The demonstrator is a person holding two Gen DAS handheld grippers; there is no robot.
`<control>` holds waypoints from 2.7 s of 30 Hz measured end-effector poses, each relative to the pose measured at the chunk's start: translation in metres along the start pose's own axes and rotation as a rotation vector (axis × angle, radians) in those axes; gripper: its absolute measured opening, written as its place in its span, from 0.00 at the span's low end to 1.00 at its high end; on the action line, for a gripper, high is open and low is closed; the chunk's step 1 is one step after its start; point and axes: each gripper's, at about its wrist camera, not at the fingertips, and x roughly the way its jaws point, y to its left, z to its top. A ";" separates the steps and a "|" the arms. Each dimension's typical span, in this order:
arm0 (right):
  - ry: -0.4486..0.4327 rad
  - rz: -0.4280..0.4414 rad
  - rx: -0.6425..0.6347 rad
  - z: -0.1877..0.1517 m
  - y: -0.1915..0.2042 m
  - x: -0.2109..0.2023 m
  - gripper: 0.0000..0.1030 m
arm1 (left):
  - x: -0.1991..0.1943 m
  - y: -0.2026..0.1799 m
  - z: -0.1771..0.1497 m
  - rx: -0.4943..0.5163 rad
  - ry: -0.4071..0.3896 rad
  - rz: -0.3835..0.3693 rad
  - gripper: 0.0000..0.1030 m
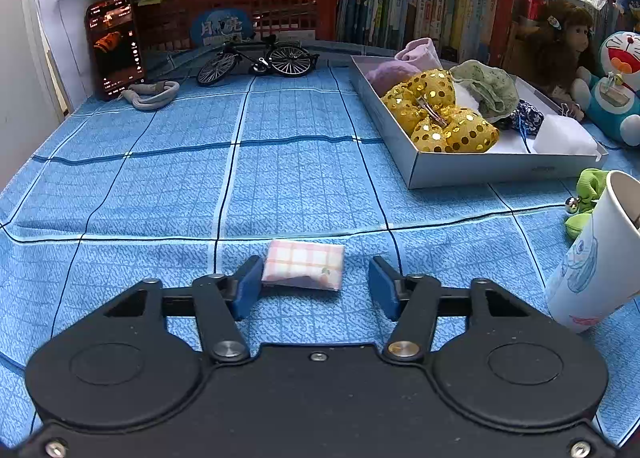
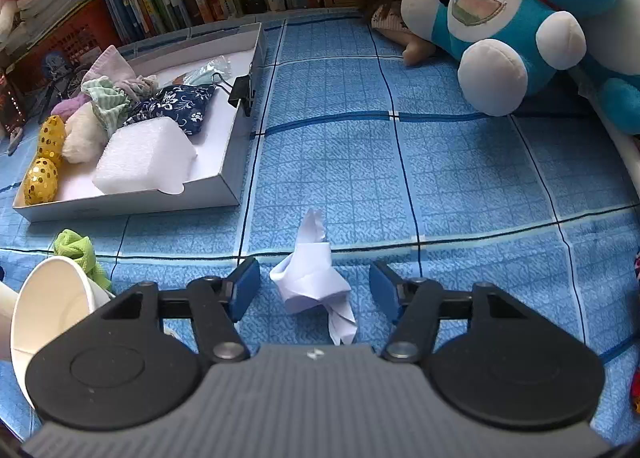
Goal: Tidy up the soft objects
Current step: 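Grasp the pink checked tissue packet with the left tool while the right tool grasps the crumpled white paper, then carry the packet and paper into the white tray and open both tools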
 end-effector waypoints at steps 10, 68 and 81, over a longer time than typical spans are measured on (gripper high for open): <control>-0.015 0.004 0.026 0.002 -0.003 -0.006 0.41 | -0.004 -0.001 0.004 -0.019 -0.002 0.012 0.38; 0.060 0.234 -0.043 0.103 0.156 0.050 0.42 | 0.091 -0.163 0.133 0.179 0.167 -0.235 0.39; 0.058 0.269 -0.013 0.102 0.152 0.051 0.62 | 0.090 -0.158 0.134 0.152 0.145 -0.246 0.48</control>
